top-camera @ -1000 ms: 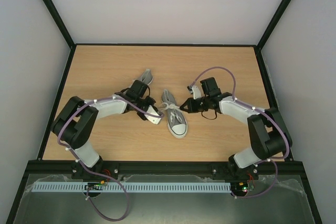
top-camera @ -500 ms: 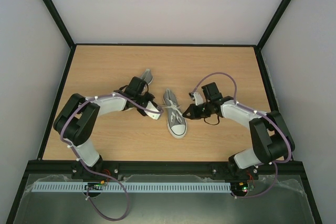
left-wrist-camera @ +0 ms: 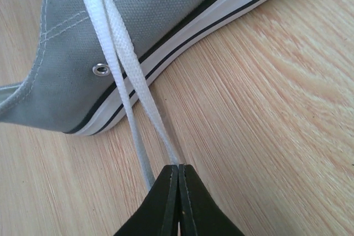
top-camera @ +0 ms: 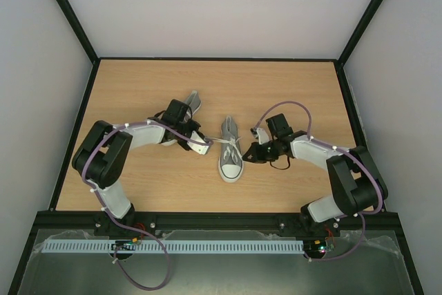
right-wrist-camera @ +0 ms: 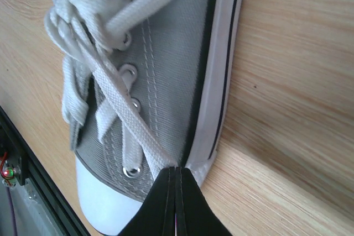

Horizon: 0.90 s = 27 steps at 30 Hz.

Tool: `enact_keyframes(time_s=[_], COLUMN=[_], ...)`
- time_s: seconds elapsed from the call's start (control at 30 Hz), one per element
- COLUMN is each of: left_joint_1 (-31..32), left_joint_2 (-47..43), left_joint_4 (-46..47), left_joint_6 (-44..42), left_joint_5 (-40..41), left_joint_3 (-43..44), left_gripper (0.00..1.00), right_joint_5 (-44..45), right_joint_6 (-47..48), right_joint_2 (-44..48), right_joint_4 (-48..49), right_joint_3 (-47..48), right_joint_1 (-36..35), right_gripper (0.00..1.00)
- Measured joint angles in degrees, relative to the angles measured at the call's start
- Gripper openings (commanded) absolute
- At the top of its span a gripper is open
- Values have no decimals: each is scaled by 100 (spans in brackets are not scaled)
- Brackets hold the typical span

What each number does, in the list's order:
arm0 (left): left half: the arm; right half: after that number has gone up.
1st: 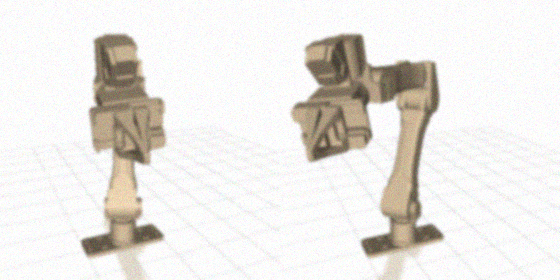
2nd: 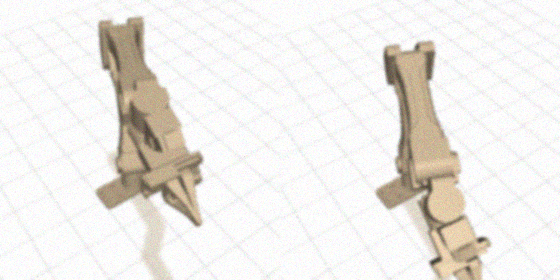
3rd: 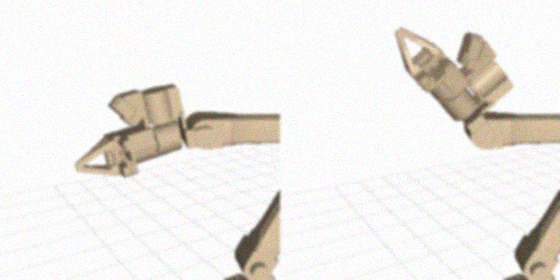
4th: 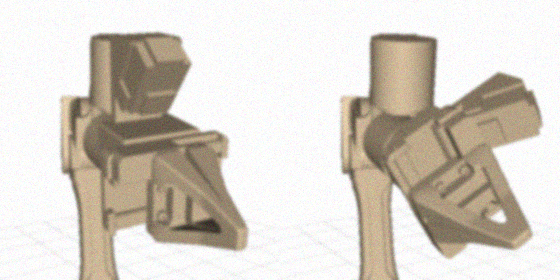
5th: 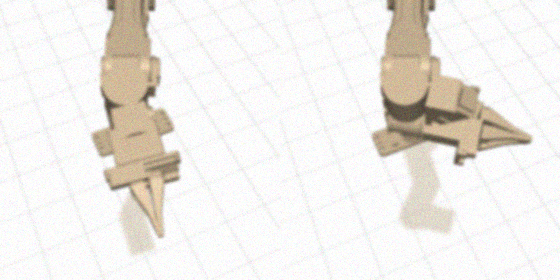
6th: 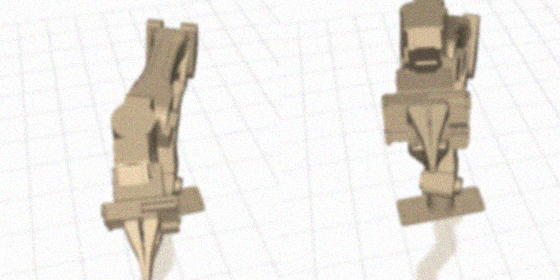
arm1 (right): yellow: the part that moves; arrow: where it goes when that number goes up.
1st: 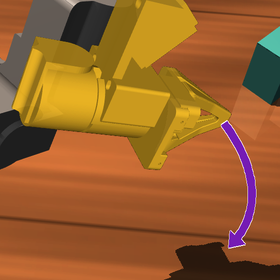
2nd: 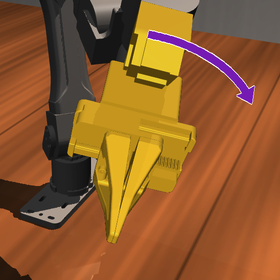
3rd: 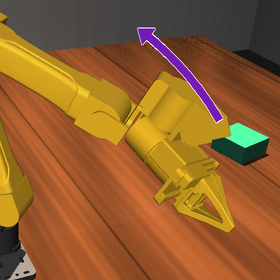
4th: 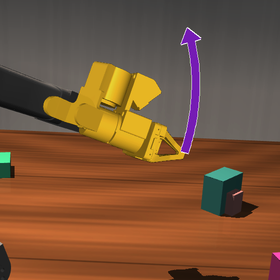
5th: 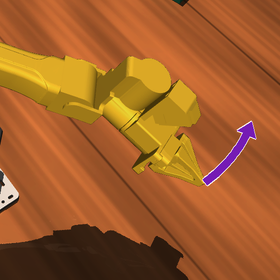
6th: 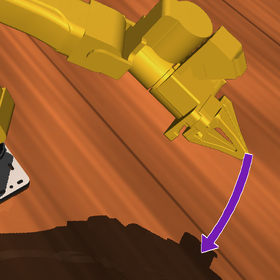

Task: Tie the shoes
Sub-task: Tie the shoelace on the shoe.

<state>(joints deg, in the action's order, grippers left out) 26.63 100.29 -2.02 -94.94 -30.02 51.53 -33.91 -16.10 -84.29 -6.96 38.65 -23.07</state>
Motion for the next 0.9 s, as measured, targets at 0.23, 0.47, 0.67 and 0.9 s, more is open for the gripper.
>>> enact_keyframes(time_s=[0.23, 0.47, 0.67, 0.9], left_joint_1=[-20, 92, 317, 400], left_joint_2=[17, -2, -199, -616], left_joint_4=[2, 20, 9, -531], left_joint_6=[-20, -57, 35, -98], left_joint_5=[-28, -199, -319, -391], left_joint_3=[2, -4, -17, -90], left_gripper=[2, 22, 25, 29], right_joint_5=[15, -24, -90, 116], right_joint_6=[-111, -155, -254, -160], right_joint_2=[0, 0, 2, 396], right_joint_4=[2, 76, 127, -199], right_joint_3=[-103, -101, -87, 63], right_joint_1=[0, 0, 0, 13], right_gripper=[1, 5, 25, 43])
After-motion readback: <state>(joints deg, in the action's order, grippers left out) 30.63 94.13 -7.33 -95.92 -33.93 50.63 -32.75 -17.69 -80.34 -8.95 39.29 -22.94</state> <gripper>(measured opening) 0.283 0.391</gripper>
